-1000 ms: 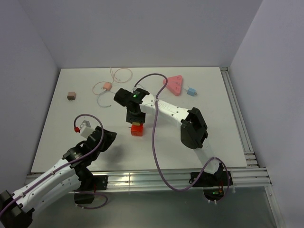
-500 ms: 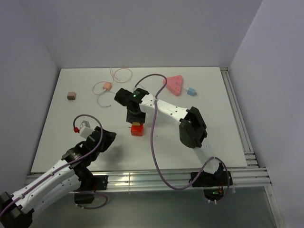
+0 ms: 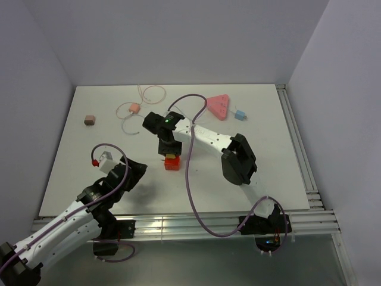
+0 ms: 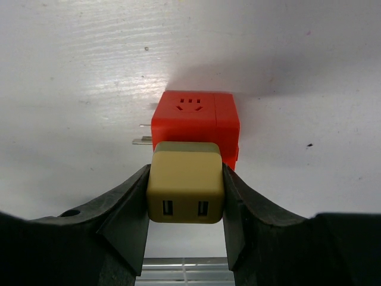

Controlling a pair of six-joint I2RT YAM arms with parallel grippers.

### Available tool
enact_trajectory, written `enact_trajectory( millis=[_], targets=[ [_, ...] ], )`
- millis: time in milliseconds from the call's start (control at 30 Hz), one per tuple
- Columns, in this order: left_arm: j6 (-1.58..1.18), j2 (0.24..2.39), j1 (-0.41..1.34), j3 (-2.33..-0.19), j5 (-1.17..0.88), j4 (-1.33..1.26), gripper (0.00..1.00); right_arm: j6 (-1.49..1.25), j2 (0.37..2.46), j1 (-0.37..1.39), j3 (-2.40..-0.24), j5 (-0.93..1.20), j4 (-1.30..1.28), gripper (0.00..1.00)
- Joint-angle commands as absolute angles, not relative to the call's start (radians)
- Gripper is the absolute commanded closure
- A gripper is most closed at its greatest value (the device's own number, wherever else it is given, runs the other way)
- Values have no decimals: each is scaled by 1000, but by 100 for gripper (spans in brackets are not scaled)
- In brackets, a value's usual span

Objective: Insert the plug

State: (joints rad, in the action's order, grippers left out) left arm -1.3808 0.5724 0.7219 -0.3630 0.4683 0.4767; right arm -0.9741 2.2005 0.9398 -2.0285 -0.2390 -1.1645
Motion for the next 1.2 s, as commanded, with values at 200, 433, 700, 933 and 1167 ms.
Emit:
enact_trajectory(
  millis=[200, 433, 700, 933, 1167],
  targets=[
    [-1379, 511, 716, -370, 486, 511, 26, -933, 2342, 946, -1910, -230, -1154, 100],
    [-1367, 502, 716, -390, 491, 538, 26, -896, 2422, 946, -1937, -190, -1138, 100],
    [-1379, 503, 716, -403, 482, 564, 28, -842, 2545, 960, -2017, -158, -1180, 100],
    [-1385, 463, 716, -396, 477, 592, 28, -824, 2548, 965, -1966, -196, -1195, 100],
    [-1342, 480, 716, -477, 541, 667, 18, -798, 2285, 942, -1993, -236, -1088, 40]
  ],
)
